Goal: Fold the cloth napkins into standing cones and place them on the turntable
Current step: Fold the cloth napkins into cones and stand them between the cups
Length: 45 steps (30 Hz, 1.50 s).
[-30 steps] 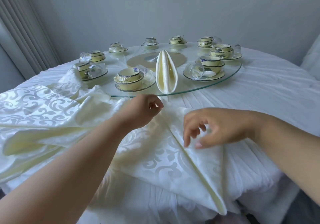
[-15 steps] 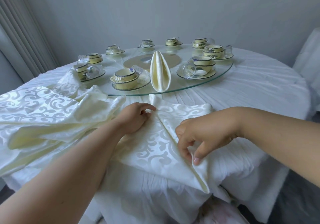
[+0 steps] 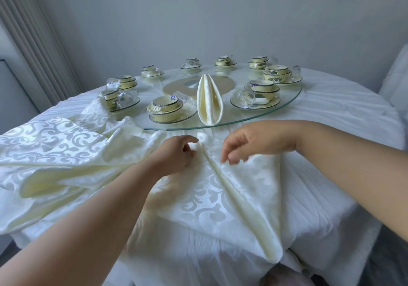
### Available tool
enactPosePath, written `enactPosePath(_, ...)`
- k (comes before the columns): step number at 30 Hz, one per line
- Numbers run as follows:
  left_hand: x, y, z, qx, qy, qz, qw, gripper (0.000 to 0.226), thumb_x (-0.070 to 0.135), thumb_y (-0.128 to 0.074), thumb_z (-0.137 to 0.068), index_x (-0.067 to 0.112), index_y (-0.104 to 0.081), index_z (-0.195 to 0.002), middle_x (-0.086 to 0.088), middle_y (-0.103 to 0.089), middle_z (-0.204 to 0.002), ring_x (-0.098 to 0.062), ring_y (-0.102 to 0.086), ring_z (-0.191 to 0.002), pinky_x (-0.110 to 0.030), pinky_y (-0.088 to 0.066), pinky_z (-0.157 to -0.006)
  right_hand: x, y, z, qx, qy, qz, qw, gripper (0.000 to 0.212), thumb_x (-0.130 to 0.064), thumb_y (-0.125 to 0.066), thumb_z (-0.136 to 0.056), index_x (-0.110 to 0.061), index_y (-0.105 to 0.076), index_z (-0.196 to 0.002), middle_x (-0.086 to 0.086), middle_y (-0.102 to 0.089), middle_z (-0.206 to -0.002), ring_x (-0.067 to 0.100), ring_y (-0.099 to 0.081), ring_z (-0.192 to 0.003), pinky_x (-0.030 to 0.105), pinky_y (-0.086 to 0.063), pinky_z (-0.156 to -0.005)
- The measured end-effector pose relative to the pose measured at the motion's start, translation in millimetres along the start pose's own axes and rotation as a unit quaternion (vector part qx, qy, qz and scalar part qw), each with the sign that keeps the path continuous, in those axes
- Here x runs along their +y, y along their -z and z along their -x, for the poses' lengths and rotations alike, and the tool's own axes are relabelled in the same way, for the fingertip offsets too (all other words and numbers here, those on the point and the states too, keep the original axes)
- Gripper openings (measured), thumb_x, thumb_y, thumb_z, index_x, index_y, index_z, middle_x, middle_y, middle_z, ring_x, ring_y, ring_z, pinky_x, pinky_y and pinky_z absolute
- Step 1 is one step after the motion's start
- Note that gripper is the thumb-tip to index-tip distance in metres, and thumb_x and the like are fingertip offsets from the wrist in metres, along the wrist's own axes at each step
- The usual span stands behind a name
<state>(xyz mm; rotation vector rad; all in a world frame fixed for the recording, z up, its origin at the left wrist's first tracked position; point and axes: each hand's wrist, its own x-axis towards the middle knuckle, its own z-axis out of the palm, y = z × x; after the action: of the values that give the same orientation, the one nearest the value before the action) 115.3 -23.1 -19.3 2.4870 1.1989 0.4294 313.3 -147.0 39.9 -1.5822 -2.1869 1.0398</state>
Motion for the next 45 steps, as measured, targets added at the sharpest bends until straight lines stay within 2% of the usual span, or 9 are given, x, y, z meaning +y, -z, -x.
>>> enactPosePath(3,1.3,2.1,0.7,0.024,-0.023,-0.049,0.998,0.033,0.020,-0.055,-0.092,0.021,-0.062,-0.124,0.006,-0.061,-0.101,-0.012,-0.055,-0.082,-0.021,-0.037,-0.070,22.8,3.4,-31.7,0.099,-0.054,0.147,0.983,0.027,-0.019,-0.054,-0.096,-0.025,-0.063,-0.121,-0.006,-0.061,-0.120,0.005,-0.057,-0.105,0.023,-0.042,-0.098)
enactPosePath(8,-0.5,-4.2,5.3,0.035,-0.061,-0.089,0.994,0.032,0.015,-0.047,-0.096,0.023,-0.066,-0.120,0.002,-0.056,-0.126,-0.016,-0.054,-0.112,-0.009,-0.024,-0.072,31.3,-19.1,-62.5,0.070,-0.072,0.231,0.968,0.046,-0.020,-0.039,-0.102,-0.017,-0.036,-0.147,-0.009,-0.027,-0.155,0.014,-0.019,-0.141,0.019,-0.008,-0.110)
enactPosePath(13,-5.9,-6.7,2.7,0.038,-0.080,-0.074,0.993,0.033,0.012,-0.044,-0.097,0.017,-0.065,-0.123,0.000,-0.054,-0.131,-0.015,-0.051,-0.119,-0.005,-0.022,-0.080,37.1,-30.4,-63.2,0.109,-0.064,0.242,0.962,0.043,-0.029,-0.035,-0.101,-0.031,-0.040,-0.144,-0.028,-0.032,-0.145,0.012,-0.027,-0.123,0.031,-0.019,-0.112)
enactPosePath(22,-15.8,-13.8,-6.9,0.003,-0.111,-0.149,0.983,0.045,0.032,-0.031,-0.097,0.018,-0.061,-0.127,0.000,-0.059,-0.123,-0.027,-0.047,-0.109,-0.026,-0.032,-0.097,42.3,-35.8,-69.3,0.124,-0.044,0.273,0.953,0.044,-0.032,-0.028,-0.102,-0.036,-0.034,-0.146,-0.024,-0.030,-0.144,0.010,-0.025,-0.122,0.032,-0.016,-0.112)
enactPosePath(31,-14.4,-14.5,-11.3,0.042,-0.107,-0.158,0.981,0.047,0.027,-0.050,-0.095,0.020,-0.045,-0.141,-0.001,-0.047,-0.139,-0.026,-0.040,-0.123,-0.030,-0.029,-0.105,39.7,-23.6,-85.3,0.093,-0.064,0.295,0.949,0.042,-0.021,-0.031,-0.101,-0.026,-0.045,-0.141,-0.007,-0.036,-0.148,0.022,-0.028,-0.133,0.040,-0.018,-0.113)
enactPosePath(35,-15.1,-15.5,-12.0,0.023,-0.158,-0.158,0.974,0.050,0.030,-0.037,-0.089,0.019,-0.056,-0.134,0.000,-0.053,-0.138,-0.029,-0.045,-0.121,-0.030,-0.034,-0.103,38.5,-23.5,-75.8,0.099,-0.030,0.265,0.959,0.041,-0.015,-0.030,-0.103,-0.017,-0.049,-0.139,-0.009,-0.039,-0.148,-0.009,-0.029,-0.126,0.020,-0.008,-0.106)
enactPosePath(38,-15.8,-14.2,-15.5,-0.008,-0.159,-0.159,0.974,0.058,0.033,-0.027,-0.086,0.019,-0.055,-0.135,0.004,-0.053,-0.139,-0.026,-0.045,-0.123,-0.025,-0.030,-0.104,37.9,-23.8,-60.8,0.155,-0.024,0.192,0.969,0.039,-0.018,-0.032,-0.103,-0.015,-0.054,-0.135,-0.006,-0.048,-0.143,0.012,-0.035,-0.131,0.018,-0.014,-0.106)
enactPosePath(41,-17.2,-13.4,-17.6,-0.017,-0.157,-0.163,0.974,0.060,0.035,-0.024,-0.086,0.020,-0.053,-0.136,0.006,-0.051,-0.141,-0.024,-0.044,-0.125,-0.023,-0.028,-0.105,33.5,-34.5,-46.8,0.182,0.021,0.205,0.962,0.041,-0.031,-0.034,-0.103,-0.015,-0.055,-0.134,-0.002,-0.053,-0.139,0.014,-0.040,-0.130,0.022,-0.023,-0.108)
enactPosePath(45,-21.0,-13.0,-19.2,-0.036,-0.145,-0.165,0.975,0.067,0.049,-0.019,-0.086,0.024,-0.050,-0.138,0.009,-0.048,-0.143,-0.020,-0.041,-0.128,-0.027,-0.029,-0.109,19.6,-58.7,-31.7,0.058,0.049,0.243,0.967,0.068,-0.060,-0.015,-0.092,-0.027,-0.019,-0.152,-0.012,-0.014,-0.159,-0.003,-0.004,-0.143,0.016,0.002,-0.115)
